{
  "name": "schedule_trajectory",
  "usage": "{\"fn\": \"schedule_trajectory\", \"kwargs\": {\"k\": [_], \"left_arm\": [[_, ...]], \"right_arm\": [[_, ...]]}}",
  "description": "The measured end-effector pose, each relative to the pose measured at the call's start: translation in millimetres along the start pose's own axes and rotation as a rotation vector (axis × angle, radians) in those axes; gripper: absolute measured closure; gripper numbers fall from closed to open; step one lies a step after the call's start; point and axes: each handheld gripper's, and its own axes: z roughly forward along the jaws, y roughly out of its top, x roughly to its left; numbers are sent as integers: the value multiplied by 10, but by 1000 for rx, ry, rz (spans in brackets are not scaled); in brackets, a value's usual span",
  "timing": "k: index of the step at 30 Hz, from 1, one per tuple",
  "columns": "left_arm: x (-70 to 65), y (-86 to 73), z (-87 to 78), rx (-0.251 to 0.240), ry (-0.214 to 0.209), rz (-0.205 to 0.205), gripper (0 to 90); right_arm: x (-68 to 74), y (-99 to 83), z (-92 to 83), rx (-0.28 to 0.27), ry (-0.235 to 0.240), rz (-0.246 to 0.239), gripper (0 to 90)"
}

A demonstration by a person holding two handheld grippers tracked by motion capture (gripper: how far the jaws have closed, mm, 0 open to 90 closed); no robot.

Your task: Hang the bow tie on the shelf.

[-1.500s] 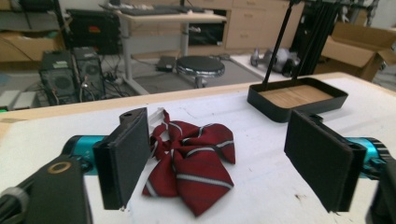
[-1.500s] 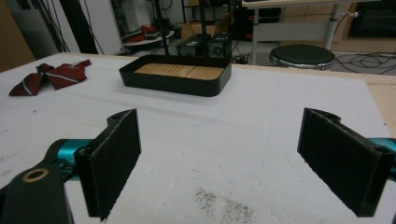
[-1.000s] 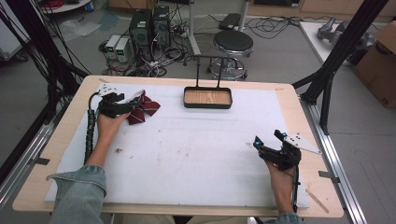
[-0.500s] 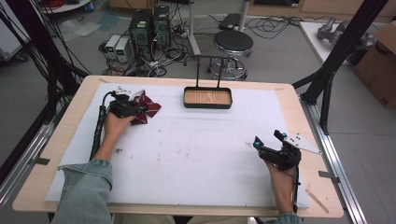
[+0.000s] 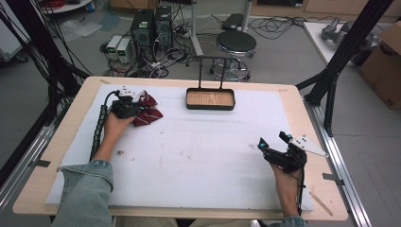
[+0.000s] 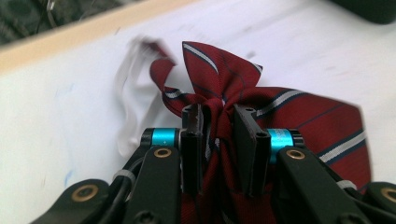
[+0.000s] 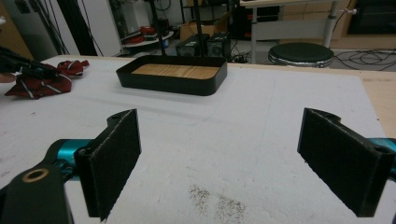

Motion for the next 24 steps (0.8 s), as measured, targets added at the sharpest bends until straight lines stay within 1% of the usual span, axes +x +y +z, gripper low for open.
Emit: {"fn": "schedule_trajectory", "kwargs": {"k": [1, 2, 3, 4, 5, 7, 9, 10, 12, 13, 15, 18, 20, 21, 23, 24], "left_arm": [[-31, 55, -26, -13, -14, 23, 734], [-80, 176, -91, -46, -55, 46, 734], [-80, 176, -91, -46, -55, 46, 733], [-103, 242, -125, -60, -72, 57, 733], [-129, 307, -158, -78, -90, 65, 733], [-169, 438, -221, -107, -142, 80, 733], [-203, 566, -276, -131, -203, 88, 733], [-223, 630, -300, -142, -227, 92, 733], [-258, 756, -343, -168, -281, 93, 733], [-288, 835, -365, -189, -310, 87, 733], [-328, 949, -396, -211, -347, 93, 733], [-399, 1164, -440, -243, -388, 107, 733], [-427, 1275, -451, -255, -399, 108, 732], [-438, 1332, -456, -261, -406, 112, 732], [-464, 1431, -456, -277, -416, 107, 732], [-479, 1489, -452, -283, -430, 110, 732]], "right_arm": [[4, 1, -6, 4, 0, 10, 123], [1, 2, -6, 2, 1, 5, 123], [1, 2, -6, 2, 1, 5, 123], [3, 2, -6, 0, 1, 5, 123], [4, 4, -6, -2, 2, 3, 123], [5, 4, -7, -3, 2, 4, 123], [1, 5, -10, -2, 0, 3, 123], [-3, 5, -10, -6, 0, 1, 123], [-5, 5, -10, -7, 1, 2, 123], [-5, 6, -13, -7, 1, 6, 123], [-7, 6, -13, -7, 1, 5, 123], [-9, 5, -12, -4, 2, 9, 123], [-5, 4, -13, 1, 0, 18, 123], [-8, 5, -11, -3, 2, 14, 123], [-10, 6, -13, -8, 4, 8, 123], [-10, 7, -15, -8, 4, 9, 123]]}}
